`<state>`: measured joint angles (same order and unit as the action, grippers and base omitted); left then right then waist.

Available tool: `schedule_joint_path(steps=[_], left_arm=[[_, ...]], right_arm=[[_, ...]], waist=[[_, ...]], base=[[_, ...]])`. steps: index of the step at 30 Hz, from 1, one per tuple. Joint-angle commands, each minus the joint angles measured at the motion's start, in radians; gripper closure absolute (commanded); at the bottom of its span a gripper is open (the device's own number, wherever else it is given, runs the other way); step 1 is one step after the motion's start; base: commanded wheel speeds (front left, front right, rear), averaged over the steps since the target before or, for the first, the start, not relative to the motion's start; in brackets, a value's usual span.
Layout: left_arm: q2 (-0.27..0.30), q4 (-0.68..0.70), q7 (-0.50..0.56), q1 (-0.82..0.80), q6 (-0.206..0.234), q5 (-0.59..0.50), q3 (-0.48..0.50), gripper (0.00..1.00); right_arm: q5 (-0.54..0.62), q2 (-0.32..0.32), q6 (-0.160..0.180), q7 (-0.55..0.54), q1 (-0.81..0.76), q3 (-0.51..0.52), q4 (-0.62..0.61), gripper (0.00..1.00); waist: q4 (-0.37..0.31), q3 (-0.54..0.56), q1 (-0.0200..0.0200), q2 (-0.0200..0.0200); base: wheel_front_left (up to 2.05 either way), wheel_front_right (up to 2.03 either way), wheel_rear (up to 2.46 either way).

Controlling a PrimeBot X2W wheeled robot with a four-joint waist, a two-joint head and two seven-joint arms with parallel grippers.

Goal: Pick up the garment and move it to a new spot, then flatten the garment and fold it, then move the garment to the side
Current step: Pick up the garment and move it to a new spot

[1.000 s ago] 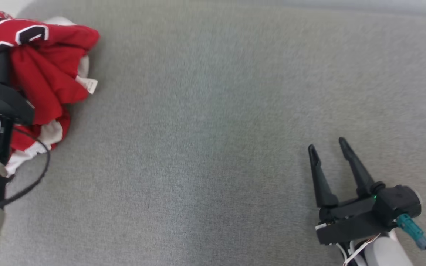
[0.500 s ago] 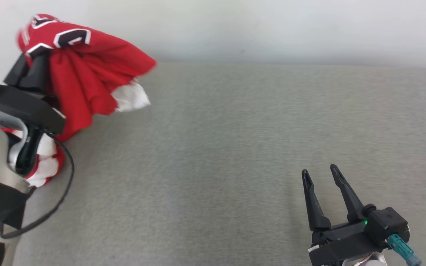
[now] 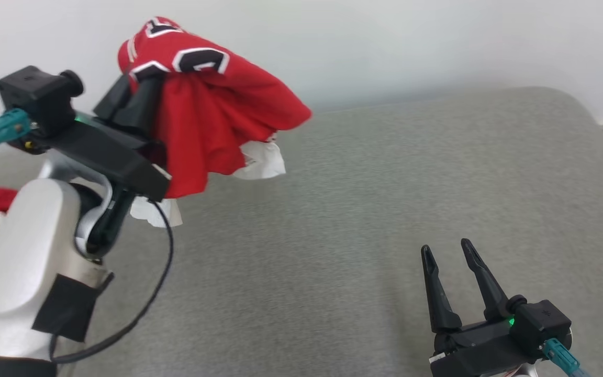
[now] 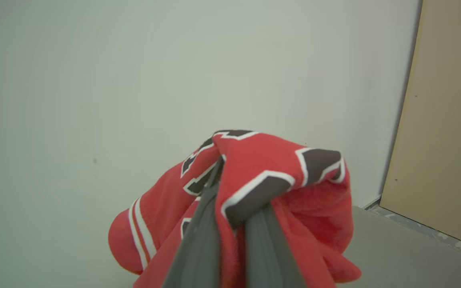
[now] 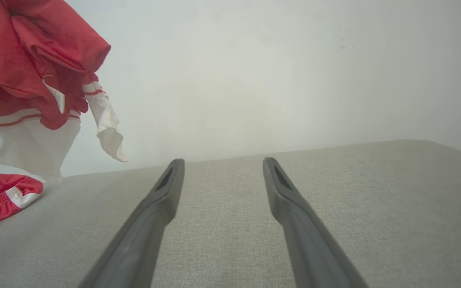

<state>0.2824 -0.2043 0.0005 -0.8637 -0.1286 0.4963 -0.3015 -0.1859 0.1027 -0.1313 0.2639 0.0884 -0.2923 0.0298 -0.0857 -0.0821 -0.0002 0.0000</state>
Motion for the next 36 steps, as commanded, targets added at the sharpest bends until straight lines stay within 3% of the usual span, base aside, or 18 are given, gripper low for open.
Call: schedule_joint_path(steps=[1, 9, 14, 18, 25, 33, 34, 35, 36], left_arm=[[-0.012, 0.027, 0.008, 0.014, 0.004, 0.007, -0.011, 1.00], [-0.063, 0.080, 0.012, 0.031, 0.022, -0.040, -0.096, 1.00], [-0.051, 0.039, -0.027, 0.056, 0.027, -0.122, -0.162, 1.00], [-0.039, -0.009, -0.092, 0.092, 0.038, -0.183, -0.205, 1.00], [-0.020, -0.094, -0.233, 0.188, 0.018, -0.182, -0.249, 1.00], [-0.005, -0.123, -0.267, 0.310, 0.026, -0.192, -0.182, 1.00], [-0.006, -0.116, -0.267, 0.329, 0.030, -0.193, -0.165, 0.67], [-0.005, -0.106, -0.267, 0.347, 0.033, -0.196, -0.148, 0.10], [-0.004, -0.101, -0.267, 0.367, 0.036, -0.198, -0.131, 0.00]], right_arm=[[-0.006, -0.004, 0.001, 0.000, -0.011, 0.001, -0.003, 0.00], [-0.010, -0.011, 0.001, 0.000, -0.002, 0.003, -0.011, 0.00], [-0.009, -0.013, 0.001, 0.000, 0.004, 0.006, -0.024, 0.00], [-0.006, -0.007, 0.001, 0.000, 0.006, 0.016, -0.027, 0.00], [0.002, 0.004, 0.001, 0.000, 0.014, 0.032, -0.035, 0.00], [0.009, 0.015, 0.001, 0.000, 0.029, 0.030, -0.039, 0.00], [0.008, 0.016, 0.001, 0.000, 0.030, 0.029, -0.040, 0.00], [0.007, 0.015, 0.001, 0.000, 0.031, 0.026, -0.040, 0.00], [0.006, 0.014, 0.001, 0.000, 0.032, 0.023, -0.040, 0.00]], waist=[[-0.110, 0.020, 0.0002, 0.0000], [-0.228, -0.005, 0.0002, 0.0000], [-0.262, -0.035, 0.0002, 0.0000], [-0.258, -0.067, 0.0002, 0.0000], [-0.221, -0.111, 0.0002, 0.0000], [-0.156, -0.131, 0.0002, 0.0000], [-0.147, -0.128, 0.0002, 0.0000], [-0.140, -0.126, 0.0002, 0.0000], [-0.133, -0.123, 0.0002, 0.0000]], base=[[0.00, 0.00, 0.00], [0.00, 0.00, 0.00], [0.00, 0.00, 0.00], [0.00, 0.00, 0.00], [0.00, 0.00, 0.00], [0.00, 0.00, 0.00], [0.00, 0.00, 0.00], [0.00, 0.00, 0.00], [0.00, 0.00, 0.00]])
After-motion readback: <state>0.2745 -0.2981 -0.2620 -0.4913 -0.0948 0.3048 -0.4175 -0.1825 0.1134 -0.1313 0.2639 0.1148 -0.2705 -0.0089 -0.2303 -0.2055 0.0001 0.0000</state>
